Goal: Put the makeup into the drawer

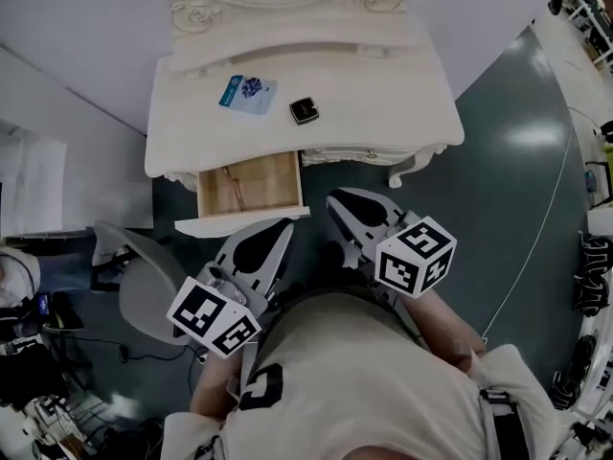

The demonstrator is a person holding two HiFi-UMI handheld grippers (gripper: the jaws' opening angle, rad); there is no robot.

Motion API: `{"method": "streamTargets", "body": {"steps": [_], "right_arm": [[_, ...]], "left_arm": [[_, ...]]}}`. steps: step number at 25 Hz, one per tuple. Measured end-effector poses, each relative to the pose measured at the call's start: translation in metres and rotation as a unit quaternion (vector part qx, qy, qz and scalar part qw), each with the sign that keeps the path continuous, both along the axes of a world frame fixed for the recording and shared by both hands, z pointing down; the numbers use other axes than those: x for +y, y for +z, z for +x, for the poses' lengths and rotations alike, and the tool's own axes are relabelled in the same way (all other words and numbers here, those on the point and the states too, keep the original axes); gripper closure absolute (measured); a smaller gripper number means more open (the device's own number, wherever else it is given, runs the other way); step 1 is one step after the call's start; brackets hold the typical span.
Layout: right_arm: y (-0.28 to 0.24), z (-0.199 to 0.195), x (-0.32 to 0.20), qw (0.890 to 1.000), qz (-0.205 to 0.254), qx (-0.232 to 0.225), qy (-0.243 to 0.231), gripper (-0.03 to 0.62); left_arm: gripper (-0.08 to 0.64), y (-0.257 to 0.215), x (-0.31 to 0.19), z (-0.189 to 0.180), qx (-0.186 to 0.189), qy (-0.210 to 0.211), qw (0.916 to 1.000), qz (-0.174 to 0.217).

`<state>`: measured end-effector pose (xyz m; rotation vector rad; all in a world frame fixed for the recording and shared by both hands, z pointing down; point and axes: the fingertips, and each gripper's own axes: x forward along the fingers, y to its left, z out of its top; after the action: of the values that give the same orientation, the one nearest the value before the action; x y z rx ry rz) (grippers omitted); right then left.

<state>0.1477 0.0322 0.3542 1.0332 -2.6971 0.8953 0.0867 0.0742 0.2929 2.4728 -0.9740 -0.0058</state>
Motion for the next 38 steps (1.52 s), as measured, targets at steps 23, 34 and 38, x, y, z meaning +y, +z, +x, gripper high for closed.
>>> {"method": "streamTargets", "body": {"steps": [23, 34, 38], "right_arm": [[0.190, -0.045, -0.238, 0.967, -0.082, 0.240, 0.034, 0.279], [0.241, -0.043, -0.265, 0.942, -0.119, 0.312, 0.042, 0.276], [0.243, -0.049, -0.270, 0.943, -0.114, 0.310, 0.043, 0.276]], "left_arm": [[0.502, 0.023, -0.108, -0.058, 0.013, -0.008, 0.9993, -0.033], [0.502, 0.042, -0.122, -0.085, 0.016, -0.021, 0.9978, -0.060], [0.502, 0.041, -0.121, -0.093, 0.013, -0.034, 0.9975, -0.060]]}}
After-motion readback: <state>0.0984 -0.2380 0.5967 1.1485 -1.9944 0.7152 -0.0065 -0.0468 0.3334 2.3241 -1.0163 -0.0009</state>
